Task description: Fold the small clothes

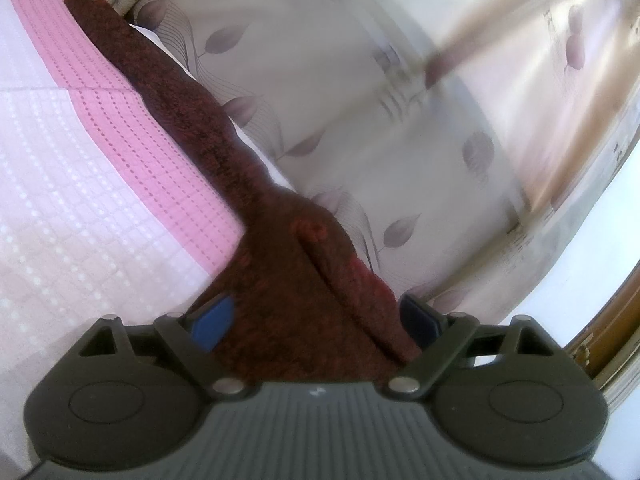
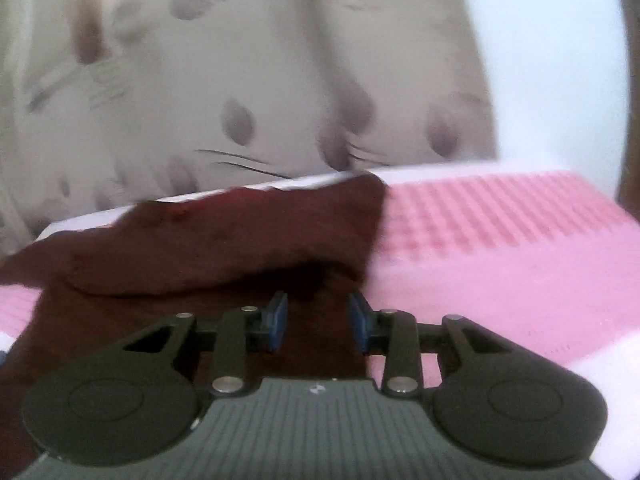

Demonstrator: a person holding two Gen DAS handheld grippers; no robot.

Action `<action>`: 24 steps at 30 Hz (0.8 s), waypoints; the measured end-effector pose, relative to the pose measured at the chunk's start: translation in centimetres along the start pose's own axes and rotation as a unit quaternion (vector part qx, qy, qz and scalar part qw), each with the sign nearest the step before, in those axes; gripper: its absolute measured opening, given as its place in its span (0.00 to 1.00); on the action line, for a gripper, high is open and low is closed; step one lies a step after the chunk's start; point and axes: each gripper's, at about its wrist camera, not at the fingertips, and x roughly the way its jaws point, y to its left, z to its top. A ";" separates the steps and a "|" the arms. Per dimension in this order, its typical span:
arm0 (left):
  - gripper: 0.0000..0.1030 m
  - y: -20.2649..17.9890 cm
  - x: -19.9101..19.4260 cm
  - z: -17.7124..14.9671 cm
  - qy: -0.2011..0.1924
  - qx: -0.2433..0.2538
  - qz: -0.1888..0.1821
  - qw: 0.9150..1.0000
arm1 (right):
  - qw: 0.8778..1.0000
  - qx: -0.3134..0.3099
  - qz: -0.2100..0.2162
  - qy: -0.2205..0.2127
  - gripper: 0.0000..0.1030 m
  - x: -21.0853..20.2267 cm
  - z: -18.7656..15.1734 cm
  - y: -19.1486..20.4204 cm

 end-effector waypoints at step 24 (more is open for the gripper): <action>0.89 -0.3 0.2 -0.2 0.004 0.010 0.008 1.000 | 0.995 -0.069 -0.068 -0.006 0.39 3.1 -0.5 -0.4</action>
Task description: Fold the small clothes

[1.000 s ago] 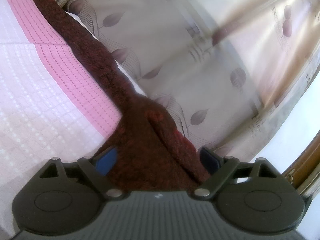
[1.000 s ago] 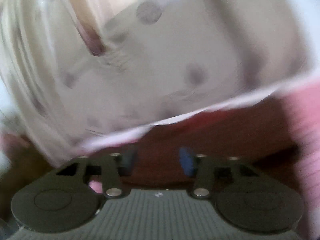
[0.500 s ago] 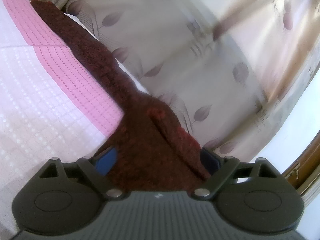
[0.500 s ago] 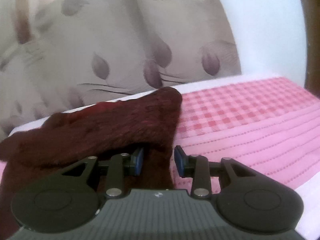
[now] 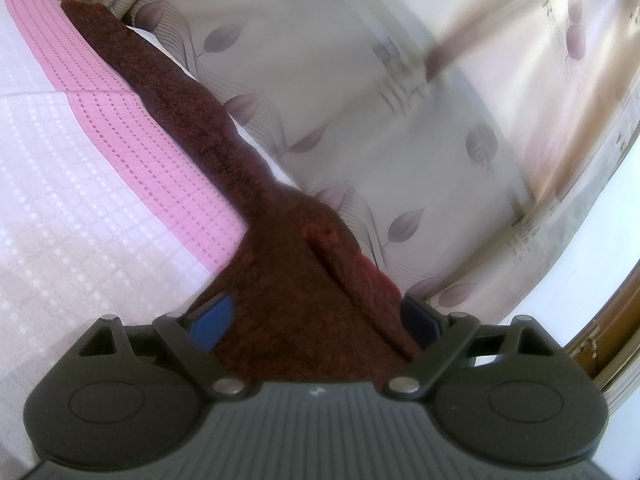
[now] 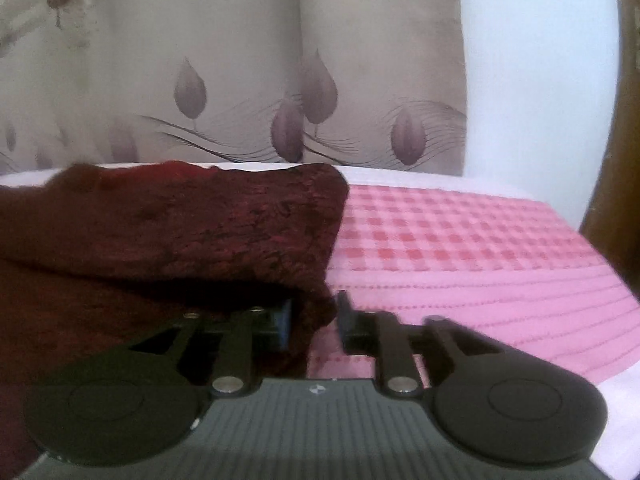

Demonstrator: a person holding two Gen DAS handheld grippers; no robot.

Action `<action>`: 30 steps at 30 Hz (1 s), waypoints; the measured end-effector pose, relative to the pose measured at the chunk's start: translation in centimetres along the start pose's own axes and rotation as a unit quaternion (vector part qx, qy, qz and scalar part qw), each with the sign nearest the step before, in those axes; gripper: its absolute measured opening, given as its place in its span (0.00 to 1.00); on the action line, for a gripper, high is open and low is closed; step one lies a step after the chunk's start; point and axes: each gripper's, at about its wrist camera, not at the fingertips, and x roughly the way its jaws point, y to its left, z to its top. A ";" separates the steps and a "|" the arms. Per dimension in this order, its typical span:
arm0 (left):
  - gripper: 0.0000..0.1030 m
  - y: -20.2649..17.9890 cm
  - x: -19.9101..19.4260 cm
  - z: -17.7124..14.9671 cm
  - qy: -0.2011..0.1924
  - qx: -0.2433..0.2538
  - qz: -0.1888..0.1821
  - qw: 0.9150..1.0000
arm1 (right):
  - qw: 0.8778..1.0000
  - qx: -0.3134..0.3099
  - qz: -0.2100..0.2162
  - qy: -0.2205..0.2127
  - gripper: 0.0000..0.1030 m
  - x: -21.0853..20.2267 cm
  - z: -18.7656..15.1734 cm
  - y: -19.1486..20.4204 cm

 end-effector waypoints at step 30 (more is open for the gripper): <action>0.89 11.0 1.9 20.5 -0.006 -0.144 0.125 0.982 | 0.990 -0.142 -0.002 0.005 0.24 6.7 2.2 4.0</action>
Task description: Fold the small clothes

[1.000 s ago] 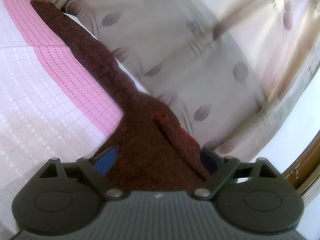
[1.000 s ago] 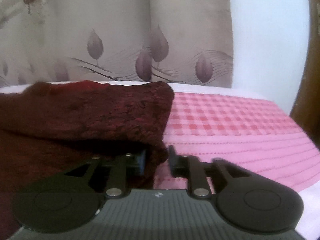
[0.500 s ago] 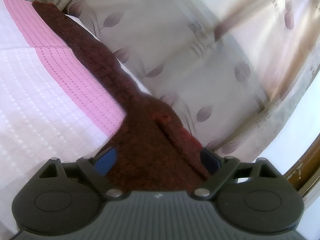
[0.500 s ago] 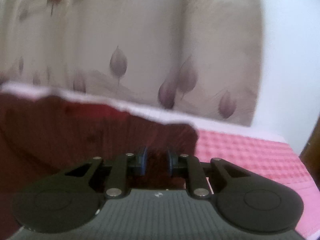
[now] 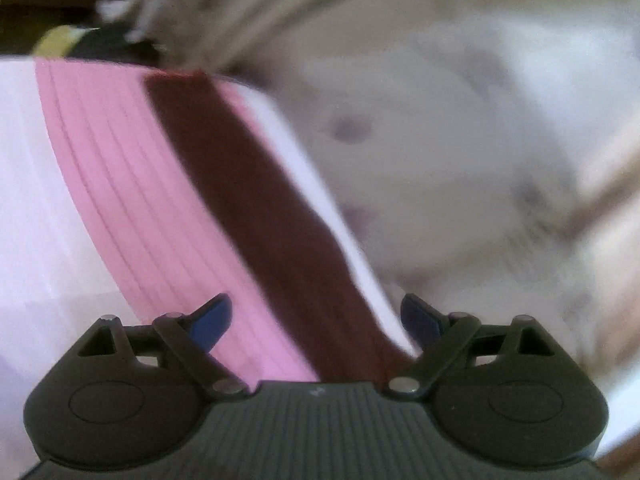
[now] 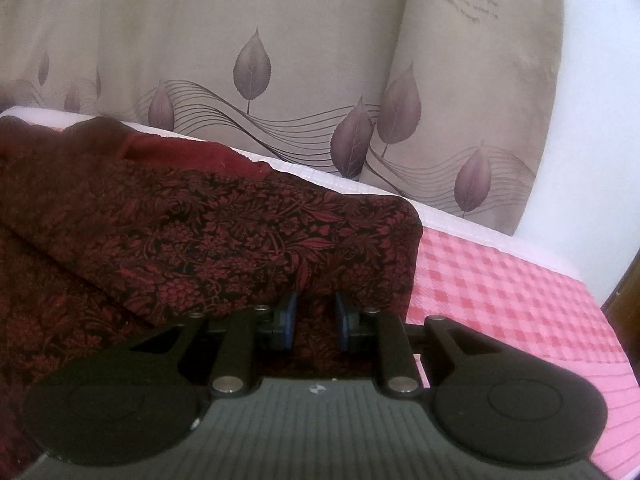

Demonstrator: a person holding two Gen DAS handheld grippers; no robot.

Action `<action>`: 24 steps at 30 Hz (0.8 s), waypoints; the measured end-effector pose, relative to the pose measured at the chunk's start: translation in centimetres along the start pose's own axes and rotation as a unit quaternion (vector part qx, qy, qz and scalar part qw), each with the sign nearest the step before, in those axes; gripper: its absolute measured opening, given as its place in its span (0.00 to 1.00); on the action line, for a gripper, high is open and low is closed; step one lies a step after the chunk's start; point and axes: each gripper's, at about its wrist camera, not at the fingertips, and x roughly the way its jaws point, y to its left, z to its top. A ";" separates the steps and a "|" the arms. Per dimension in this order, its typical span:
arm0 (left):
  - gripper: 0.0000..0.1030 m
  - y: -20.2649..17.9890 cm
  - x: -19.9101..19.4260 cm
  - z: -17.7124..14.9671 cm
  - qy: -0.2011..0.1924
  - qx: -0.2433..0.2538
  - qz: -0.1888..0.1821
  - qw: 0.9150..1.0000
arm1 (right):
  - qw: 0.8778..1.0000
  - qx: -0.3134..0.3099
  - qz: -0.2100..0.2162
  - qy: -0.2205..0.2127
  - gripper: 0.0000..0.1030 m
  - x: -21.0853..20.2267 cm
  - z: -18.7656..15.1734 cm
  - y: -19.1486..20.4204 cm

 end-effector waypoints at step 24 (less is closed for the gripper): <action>0.07 4.9 9.5 8.0 -0.019 -0.024 0.052 0.998 | 1.000 -0.011 -0.007 -0.001 0.25 0.0 0.0 0.4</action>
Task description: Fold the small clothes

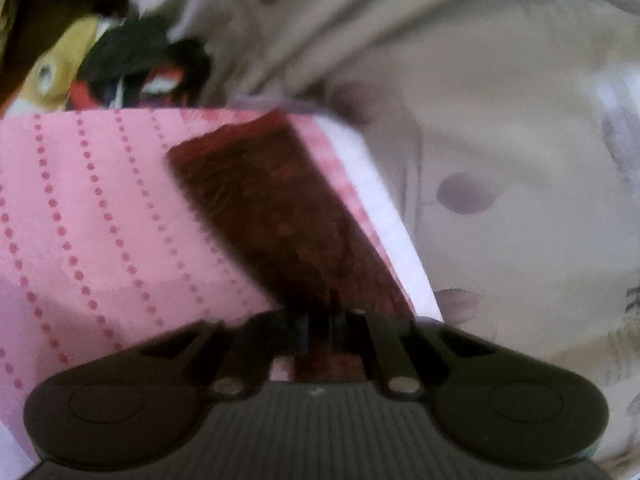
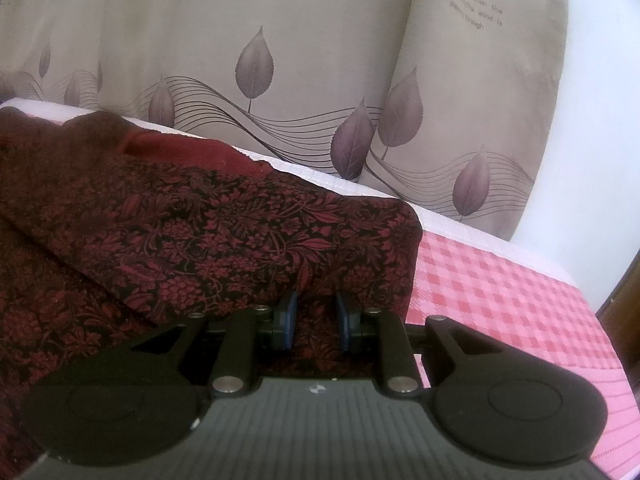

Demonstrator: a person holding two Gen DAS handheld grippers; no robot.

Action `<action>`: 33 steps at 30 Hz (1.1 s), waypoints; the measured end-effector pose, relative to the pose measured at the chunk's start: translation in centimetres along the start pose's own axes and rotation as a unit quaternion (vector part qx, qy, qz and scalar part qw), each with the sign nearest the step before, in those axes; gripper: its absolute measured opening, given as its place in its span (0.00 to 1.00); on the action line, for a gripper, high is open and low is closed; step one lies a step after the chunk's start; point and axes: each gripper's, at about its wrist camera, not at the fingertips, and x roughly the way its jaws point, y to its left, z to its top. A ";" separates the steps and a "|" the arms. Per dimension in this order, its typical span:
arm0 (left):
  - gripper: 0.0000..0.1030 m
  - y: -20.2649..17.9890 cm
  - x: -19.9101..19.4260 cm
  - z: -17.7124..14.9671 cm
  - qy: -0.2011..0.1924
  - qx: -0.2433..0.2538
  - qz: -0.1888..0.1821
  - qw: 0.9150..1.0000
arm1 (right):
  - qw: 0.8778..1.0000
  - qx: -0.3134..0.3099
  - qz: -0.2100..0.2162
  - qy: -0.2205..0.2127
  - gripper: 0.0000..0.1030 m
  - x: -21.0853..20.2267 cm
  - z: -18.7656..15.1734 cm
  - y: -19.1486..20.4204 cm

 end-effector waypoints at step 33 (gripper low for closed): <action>0.08 -25.2 -3.5 -27.7 0.116 0.296 -0.219 0.923 | 0.993 0.088 0.081 -0.011 0.38 0.2 -0.3 -3.0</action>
